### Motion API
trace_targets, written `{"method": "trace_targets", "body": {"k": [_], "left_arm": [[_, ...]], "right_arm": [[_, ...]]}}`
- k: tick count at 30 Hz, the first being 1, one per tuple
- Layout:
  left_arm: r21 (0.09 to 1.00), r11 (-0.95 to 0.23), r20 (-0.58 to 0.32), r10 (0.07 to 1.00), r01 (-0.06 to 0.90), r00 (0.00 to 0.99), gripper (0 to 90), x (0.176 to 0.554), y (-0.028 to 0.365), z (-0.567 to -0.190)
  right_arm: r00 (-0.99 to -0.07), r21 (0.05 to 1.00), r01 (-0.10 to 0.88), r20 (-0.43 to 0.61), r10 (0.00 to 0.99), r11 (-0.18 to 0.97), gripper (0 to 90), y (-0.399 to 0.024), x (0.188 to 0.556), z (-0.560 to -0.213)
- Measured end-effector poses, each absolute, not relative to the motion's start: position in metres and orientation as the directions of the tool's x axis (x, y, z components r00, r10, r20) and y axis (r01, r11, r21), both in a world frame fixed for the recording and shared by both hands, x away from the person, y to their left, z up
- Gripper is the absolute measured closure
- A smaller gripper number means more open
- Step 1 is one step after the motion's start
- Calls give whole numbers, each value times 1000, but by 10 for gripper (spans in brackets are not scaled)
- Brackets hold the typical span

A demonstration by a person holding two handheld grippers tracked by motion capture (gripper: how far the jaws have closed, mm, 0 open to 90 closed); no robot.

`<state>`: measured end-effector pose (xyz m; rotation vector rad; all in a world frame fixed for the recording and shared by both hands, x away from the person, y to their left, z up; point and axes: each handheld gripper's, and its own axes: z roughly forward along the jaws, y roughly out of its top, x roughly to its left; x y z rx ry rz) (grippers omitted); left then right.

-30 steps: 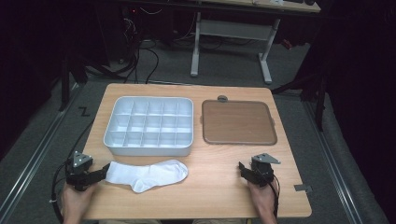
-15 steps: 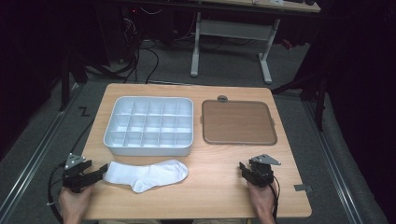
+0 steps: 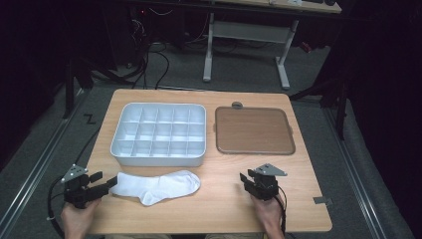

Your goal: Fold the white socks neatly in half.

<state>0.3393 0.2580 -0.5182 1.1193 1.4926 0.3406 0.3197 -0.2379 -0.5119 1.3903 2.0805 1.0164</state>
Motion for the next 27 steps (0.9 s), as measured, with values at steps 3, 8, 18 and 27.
{"method": "trace_targets", "body": {"k": [3,8,18,27], "left_arm": [[741,488,-604,785,462,139,318,339,252,-518],[733,476,-597,792,485,126,324,342,245,-520],[724,473,-591,801,502,98,354,346,239,-524],[717,460,-579,812,524,79,379,348,235,-531]], "right_arm": [[-436,771,589,49,898,244,632,-226,320,-509],[-499,774,569,54,865,280,636,-206,322,-506],[-624,764,530,59,779,367,636,-154,326,-508],[-660,754,529,77,748,389,636,-129,334,-513]]}}
